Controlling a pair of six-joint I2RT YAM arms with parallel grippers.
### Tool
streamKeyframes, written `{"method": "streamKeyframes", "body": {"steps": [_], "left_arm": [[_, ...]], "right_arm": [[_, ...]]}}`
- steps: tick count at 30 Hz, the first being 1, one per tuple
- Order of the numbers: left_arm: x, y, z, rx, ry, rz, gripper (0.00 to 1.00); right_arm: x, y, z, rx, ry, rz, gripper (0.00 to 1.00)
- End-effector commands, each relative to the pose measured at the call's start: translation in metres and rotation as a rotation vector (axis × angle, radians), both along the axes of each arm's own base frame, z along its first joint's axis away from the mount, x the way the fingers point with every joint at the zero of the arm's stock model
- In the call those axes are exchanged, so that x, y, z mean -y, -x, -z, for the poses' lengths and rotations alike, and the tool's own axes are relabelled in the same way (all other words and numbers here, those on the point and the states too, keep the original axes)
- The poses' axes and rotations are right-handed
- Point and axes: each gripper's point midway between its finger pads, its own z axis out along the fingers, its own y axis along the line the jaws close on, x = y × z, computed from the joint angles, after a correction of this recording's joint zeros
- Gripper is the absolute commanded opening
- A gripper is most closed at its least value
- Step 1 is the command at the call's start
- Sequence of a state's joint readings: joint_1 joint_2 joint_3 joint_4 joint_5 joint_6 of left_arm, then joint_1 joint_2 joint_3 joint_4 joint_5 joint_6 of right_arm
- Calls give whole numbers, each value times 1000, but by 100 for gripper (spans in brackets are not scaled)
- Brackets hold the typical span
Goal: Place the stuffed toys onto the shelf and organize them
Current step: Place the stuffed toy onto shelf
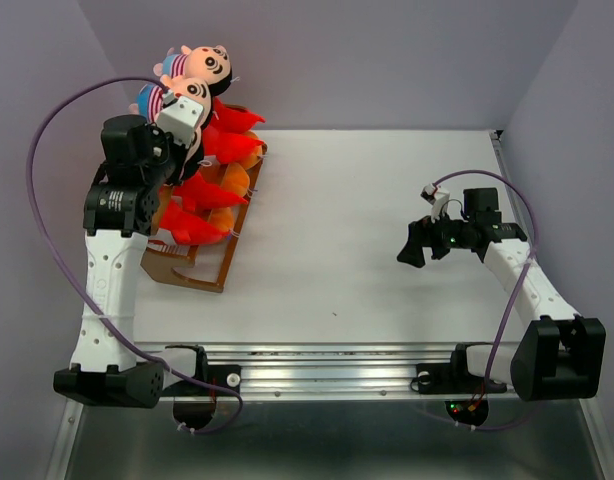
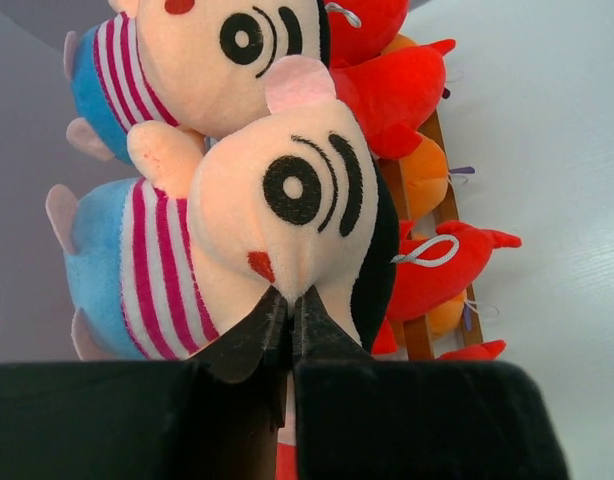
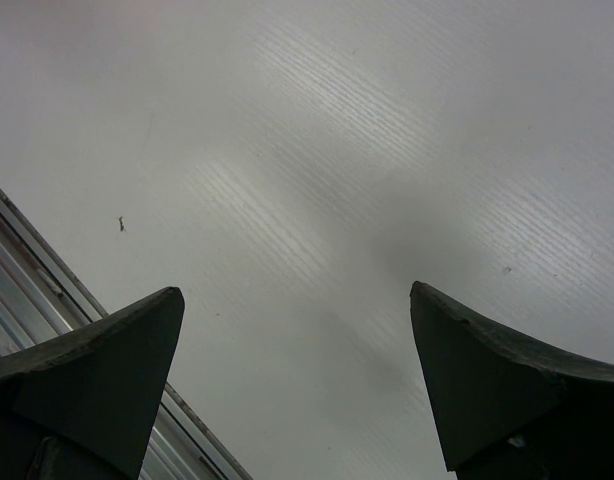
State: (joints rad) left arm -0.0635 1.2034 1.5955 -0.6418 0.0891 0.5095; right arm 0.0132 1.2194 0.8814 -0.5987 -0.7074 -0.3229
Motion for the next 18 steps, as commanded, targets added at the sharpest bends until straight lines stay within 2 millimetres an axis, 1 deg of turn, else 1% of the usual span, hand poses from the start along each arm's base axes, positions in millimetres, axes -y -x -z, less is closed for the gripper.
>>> {"method": "streamKeyframes", "body": {"steps": [1, 4, 8, 13, 17, 18], "left_arm": [[-3, -5, -16, 63, -58, 22, 11], [-7, -5, -20, 82, -74, 3, 11], [-12, -7, -19, 91, -84, -15, 11], [-16, -9, -24, 112, -86, -32, 11], [-22, -11, -20, 109, -98, -60, 12], [-24, -11, -16, 101, -98, -70, 12]], "right_arm": [[0, -4, 0, 34, -3, -11, 100], [0, -4, 0, 33, -3, -11, 100], [0, -4, 1, 31, -3, -13, 100], [0, -4, 1, 31, -2, -12, 100], [0, -4, 1, 30, -1, -13, 100], [1, -4, 0, 34, -1, -11, 100]]}}
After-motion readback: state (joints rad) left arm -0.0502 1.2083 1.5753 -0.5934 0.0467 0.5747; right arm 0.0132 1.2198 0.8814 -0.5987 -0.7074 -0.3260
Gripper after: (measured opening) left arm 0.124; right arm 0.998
